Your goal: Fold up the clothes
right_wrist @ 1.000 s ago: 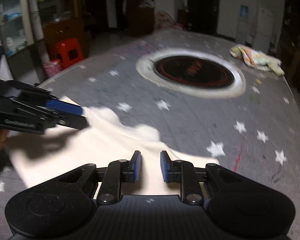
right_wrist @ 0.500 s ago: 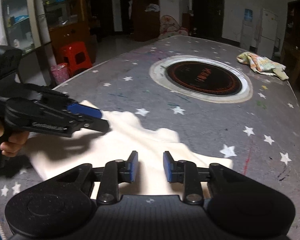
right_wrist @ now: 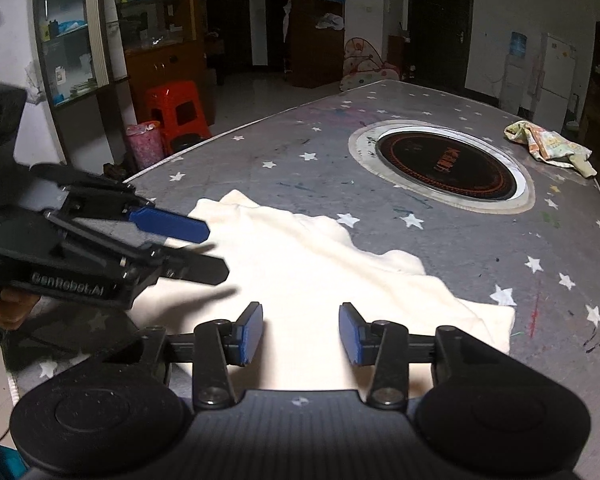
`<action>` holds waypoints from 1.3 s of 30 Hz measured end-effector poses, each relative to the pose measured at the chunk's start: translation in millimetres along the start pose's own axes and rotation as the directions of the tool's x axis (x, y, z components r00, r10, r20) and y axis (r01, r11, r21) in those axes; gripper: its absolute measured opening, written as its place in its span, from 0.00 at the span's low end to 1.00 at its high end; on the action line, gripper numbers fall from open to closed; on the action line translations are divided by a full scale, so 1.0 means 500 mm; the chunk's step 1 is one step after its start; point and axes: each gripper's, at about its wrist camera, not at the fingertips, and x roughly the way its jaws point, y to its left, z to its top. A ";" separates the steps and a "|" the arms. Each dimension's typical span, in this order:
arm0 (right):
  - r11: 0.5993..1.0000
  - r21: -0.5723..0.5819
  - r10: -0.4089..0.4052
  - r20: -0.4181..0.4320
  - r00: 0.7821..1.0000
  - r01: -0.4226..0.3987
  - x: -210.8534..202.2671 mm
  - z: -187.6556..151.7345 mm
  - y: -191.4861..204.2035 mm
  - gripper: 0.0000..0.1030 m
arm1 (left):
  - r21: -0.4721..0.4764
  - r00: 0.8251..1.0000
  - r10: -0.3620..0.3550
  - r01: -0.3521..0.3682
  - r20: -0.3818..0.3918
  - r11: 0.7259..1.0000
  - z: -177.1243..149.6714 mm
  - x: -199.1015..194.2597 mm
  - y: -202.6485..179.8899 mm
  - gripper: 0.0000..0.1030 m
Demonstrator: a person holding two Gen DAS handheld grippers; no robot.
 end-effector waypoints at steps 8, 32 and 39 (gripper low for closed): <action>1.000 0.001 -0.013 -0.021 1.000 0.013 0.016 -0.025 0.012 0.42 | 0.004 0.999 0.030 -0.030 -0.016 1.000 -0.031 0.009 0.000 0.46; 0.997 -0.070 -0.029 -0.009 1.000 0.029 -0.036 -0.072 0.050 0.43 | -0.035 0.999 0.043 -0.043 0.003 0.998 -0.066 -0.042 0.013 0.53; 0.995 -0.095 -0.026 0.022 0.999 0.028 -0.052 -0.061 0.069 0.43 | -0.059 0.997 0.073 -0.071 0.028 0.996 -0.075 -0.068 0.019 0.54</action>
